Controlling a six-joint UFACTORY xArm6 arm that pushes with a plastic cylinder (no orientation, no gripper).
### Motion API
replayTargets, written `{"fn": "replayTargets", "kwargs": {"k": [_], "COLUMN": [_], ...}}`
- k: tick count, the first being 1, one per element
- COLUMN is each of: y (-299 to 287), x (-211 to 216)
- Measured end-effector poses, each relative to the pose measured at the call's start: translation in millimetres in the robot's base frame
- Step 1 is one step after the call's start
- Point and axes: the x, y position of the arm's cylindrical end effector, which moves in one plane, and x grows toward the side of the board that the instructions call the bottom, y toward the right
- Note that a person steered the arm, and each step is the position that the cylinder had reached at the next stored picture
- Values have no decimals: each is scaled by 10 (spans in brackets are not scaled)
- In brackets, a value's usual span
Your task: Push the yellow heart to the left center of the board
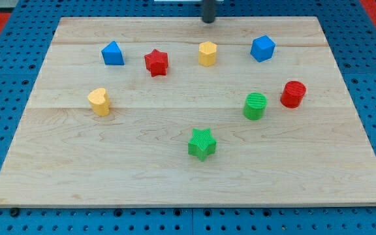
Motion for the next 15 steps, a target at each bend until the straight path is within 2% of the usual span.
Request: {"fn": "replayTargets", "kwargs": {"k": [1, 3, 4, 5, 6, 7, 8, 10, 12, 13, 14, 15], "y": [321, 22, -605, -1593, -2320, -3145, -3425, -3388, -2952, -2296, -2000, -2358], "x": [-1, -36, -27, -35, -26, 324, 714, 2171, 3007, 3065, 2754, 2312]}}
